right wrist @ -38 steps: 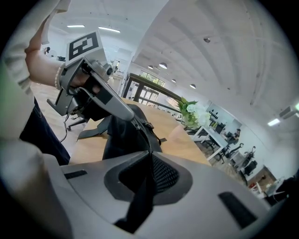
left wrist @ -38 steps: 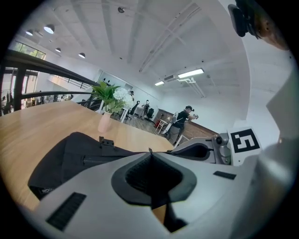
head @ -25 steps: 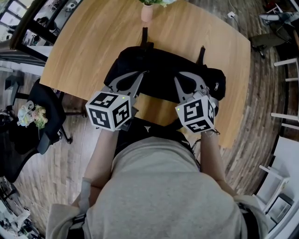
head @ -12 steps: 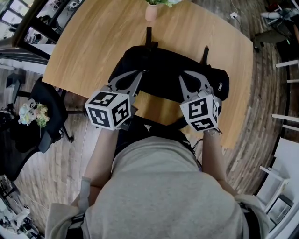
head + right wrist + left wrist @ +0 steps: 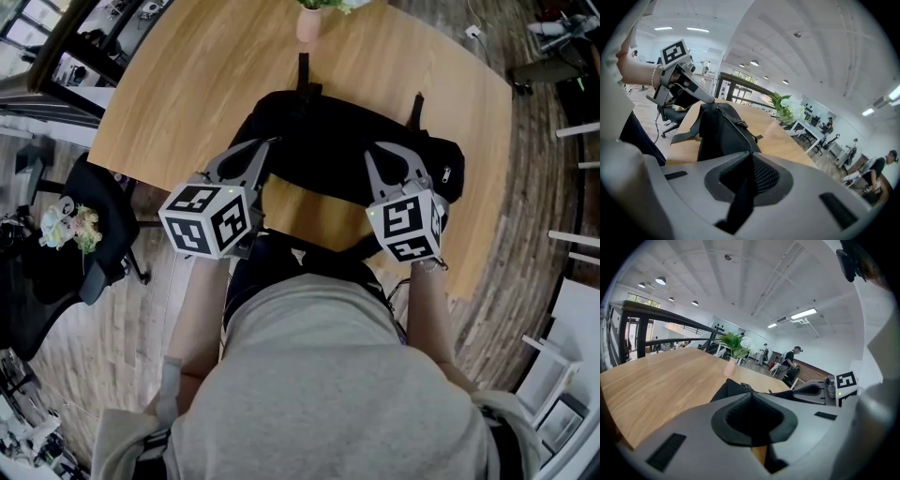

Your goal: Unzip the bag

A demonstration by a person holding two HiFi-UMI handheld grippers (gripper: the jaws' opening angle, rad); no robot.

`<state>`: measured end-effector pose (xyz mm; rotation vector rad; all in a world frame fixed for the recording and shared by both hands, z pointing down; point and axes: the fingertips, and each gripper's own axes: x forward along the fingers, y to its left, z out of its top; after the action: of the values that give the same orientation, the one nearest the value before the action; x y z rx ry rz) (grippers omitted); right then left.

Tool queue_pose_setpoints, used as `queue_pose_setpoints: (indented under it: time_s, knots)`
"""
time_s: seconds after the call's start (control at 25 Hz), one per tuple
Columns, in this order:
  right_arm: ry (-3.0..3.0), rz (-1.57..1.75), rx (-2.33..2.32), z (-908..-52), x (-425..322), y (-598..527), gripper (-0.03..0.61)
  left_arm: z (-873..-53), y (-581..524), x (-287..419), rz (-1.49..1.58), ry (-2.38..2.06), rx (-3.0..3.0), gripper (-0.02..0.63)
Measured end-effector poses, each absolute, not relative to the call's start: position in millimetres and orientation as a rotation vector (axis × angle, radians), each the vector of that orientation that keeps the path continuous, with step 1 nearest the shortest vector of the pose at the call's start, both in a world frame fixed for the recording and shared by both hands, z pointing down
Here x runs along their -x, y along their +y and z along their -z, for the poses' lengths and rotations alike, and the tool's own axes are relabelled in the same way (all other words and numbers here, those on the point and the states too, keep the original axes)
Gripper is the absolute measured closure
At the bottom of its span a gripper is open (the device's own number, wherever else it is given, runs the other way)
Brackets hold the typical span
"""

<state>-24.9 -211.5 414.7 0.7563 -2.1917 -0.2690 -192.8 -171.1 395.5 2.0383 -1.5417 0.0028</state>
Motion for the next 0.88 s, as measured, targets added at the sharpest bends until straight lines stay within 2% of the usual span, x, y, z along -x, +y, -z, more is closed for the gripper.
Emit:
queue_pose_setpoints:
  time_s: [0.88]
  knots:
    - [-2.2, 0.255, -0.789, -412.8, 24.6, -209.9, 0.532, -400.5, -169.9, 205.2, -0.058, -1.625, -2.008, 0.591]
